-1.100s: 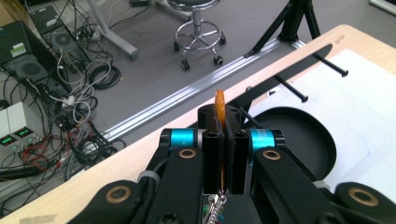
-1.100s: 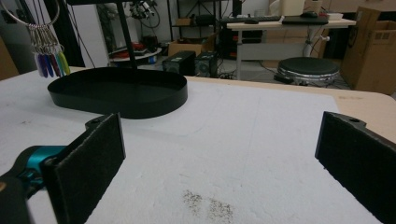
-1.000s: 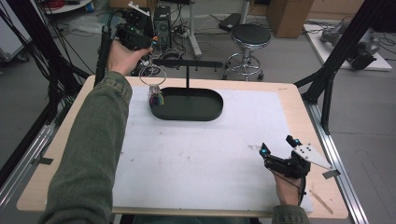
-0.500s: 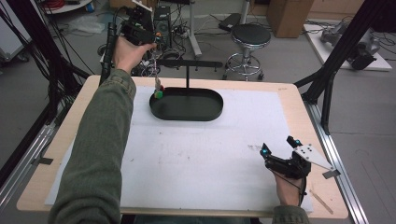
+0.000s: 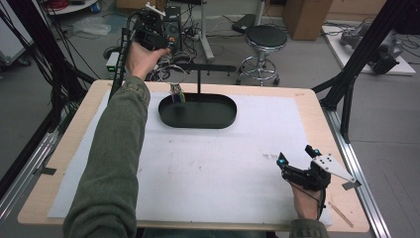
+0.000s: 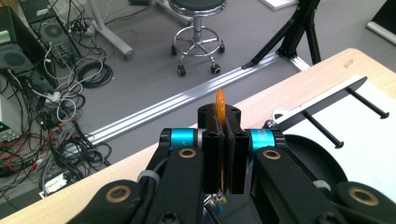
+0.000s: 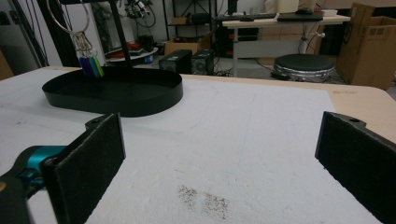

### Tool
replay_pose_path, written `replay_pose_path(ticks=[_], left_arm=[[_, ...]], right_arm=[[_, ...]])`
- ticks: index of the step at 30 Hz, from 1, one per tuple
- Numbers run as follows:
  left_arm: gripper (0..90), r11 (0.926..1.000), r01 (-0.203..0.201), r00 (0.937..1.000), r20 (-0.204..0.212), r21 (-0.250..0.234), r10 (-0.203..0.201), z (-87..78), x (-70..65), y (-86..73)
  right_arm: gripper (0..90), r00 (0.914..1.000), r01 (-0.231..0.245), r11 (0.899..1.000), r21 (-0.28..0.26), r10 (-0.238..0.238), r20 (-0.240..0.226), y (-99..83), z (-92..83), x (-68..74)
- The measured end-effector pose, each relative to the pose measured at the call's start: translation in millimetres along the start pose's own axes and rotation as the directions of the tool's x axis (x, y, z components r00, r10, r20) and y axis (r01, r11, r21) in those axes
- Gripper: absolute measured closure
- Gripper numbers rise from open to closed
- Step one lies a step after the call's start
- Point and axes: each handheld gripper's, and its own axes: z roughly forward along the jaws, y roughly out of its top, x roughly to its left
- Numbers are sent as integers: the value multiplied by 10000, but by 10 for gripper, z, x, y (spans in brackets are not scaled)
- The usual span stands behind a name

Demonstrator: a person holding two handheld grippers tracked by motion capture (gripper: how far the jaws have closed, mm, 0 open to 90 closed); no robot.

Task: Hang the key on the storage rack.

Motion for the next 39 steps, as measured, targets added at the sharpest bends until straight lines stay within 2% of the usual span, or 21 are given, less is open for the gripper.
replay_pose_path(ticks=[5, 8, 11, 14, 17, 19, 20, 22, 23, 26, 30, 33, 39], left_arm=[[872, 9995, -42, 10000, -83, 308, 44, 21, -27, -6], [871, 9991, 53, 9999, 130, 431, -58, 37, -26, -23], [869, 9996, 137, 9992, 360, 232, -145, 23, -19, -42], [869, 9988, 482, 9973, 547, 9, -482, 3, 27, -93], [849, 9952, 967, 9916, 878, -118, -953, -25, 88, -139], [770, 9920, 1218, 9859, 1194, -338, -1170, -65, 122, -155], [729, 9881, 1471, 9808, 1360, -441, -1399, -78, 139, -161], [558, 9823, 1846, 9689, 1733, -300, -1768, -86, 169, -171], [504, 9812, 1906, 9681, 1714, -296, -1829, -96, 170, -177], [336, 9814, 1878, 9710, 1585, -407, -1792, -120, 151, -203], [183, 9849, 1628, 9783, 1395, -588, -1534, -148, 115, -258], [161, 9827, 1669, 9735, 1716, -804, -1513, -178, 112, -305], [65, 9834, 1517, 9747, 1806, -992, -1321, -257, 85, -382]], right_arm=[[4, 10000, -20, 10000, -44, 20, 23, 2, -14, -9], [4, 10000, -43, 10000, -40, 43, 33, 4, -22, -7], [4, 10000, -50, 10000, -73, 51, 37, 5, -22, -11], [4, 9999, -97, 9999, -83, 97, 59, 6, -25, -15], [4, 10000, -53, 9999, -100, 53, 60, 6, -21, -15], [4, 10000, -19, 10000, -71, 19, 29, 5, -16, -15], [4, 10000, -15, 10000, -72, 15, 36, 6, -16, -13], [4, 10000, -19, 10000, -88, 19, 37, 7, -16, -12], [4, 10000, -21, 10000, -93, 21, 34, 7, -16, -12], [4, 10000, -28, 10000, -83, 28, 18, 8, -16, -9], [4, 10000, -21, 10000, -78, 21, 1, 10, -17, 1], [4, 10000, -28, 10000, -70, 28, 4, 9, -20, -2], [4, 10000, -35, 10000, -66, 35, 9, 7, -10, 0]])
